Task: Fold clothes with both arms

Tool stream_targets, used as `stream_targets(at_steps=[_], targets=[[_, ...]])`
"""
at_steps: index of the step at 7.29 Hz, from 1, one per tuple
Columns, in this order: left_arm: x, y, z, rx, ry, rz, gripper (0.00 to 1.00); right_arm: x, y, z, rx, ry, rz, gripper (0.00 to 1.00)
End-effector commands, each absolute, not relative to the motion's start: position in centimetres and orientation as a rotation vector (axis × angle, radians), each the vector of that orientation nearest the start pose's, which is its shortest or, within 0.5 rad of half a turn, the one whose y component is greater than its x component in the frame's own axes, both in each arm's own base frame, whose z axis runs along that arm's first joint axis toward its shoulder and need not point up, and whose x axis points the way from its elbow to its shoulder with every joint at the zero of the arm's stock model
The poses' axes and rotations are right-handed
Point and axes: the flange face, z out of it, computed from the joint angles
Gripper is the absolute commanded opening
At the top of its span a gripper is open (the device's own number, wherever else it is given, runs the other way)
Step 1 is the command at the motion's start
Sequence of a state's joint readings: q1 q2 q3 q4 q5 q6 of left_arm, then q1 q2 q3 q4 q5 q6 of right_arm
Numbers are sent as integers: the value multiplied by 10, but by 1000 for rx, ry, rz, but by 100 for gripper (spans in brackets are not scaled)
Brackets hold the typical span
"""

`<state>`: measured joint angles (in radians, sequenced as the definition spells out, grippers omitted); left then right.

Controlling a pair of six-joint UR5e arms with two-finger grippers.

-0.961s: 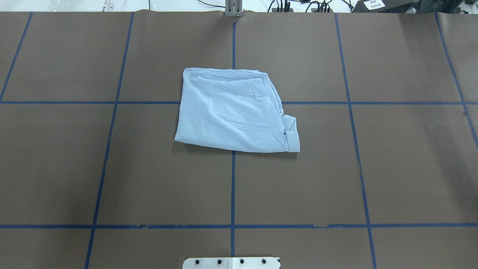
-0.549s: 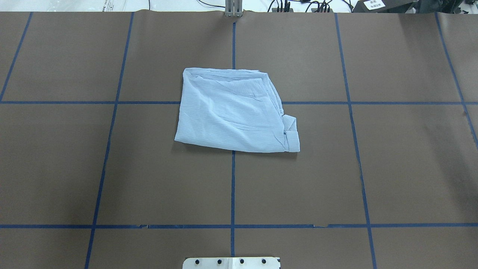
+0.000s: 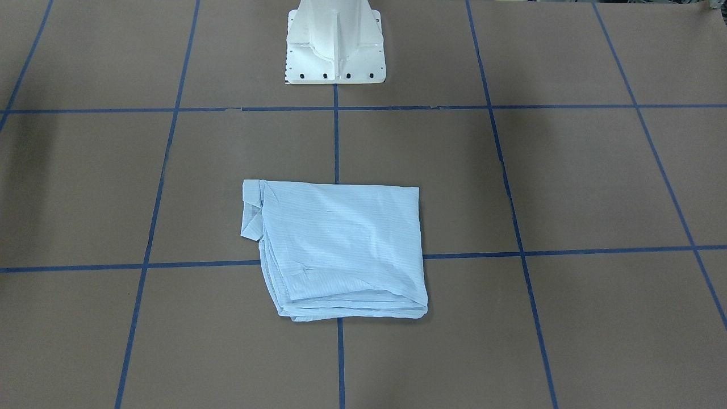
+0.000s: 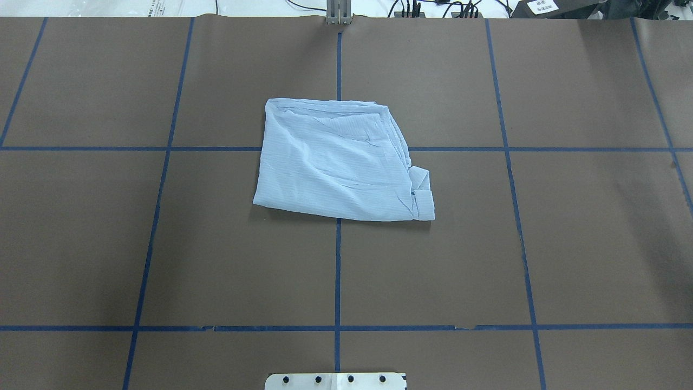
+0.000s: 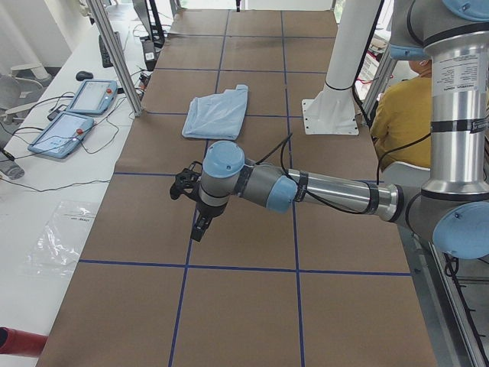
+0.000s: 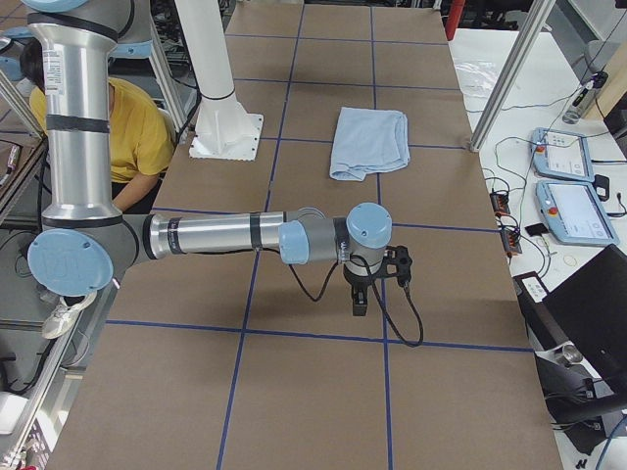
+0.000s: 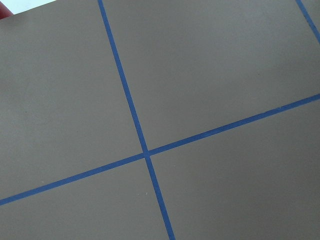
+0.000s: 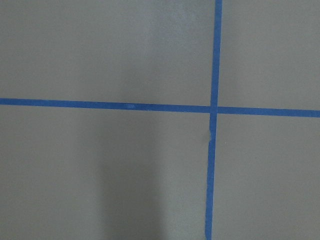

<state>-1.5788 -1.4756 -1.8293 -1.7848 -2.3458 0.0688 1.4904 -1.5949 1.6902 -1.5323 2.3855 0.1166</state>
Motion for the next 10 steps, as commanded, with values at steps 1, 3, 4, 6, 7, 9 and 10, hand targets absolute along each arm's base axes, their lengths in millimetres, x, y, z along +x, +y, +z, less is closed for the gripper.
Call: stream_targets(at_steps=[1,3,4,6,7,9,10], targets=[[-68,-461,540,405,751,208,100,21,-492,605,45,-820,-21,100],[-68,-456,542,402,752,207,100,21,-492,608,41,-820,-19,100],[-68,-454,543,400,751,206,100,21,-493,606,45,-820,-21,100],[-68,-453,542,403,750,208,100,21,-493,604,50,-816,-22,100],[-68,-453,542,402,750,207,100,21,-493,606,46,-814,-21,100],[-68,-453,539,408,751,209,100,21,-494,607,49,-810,-27,100],[-68,-454,542,404,750,207,100,21,-495,606,49,-810,-24,100]])
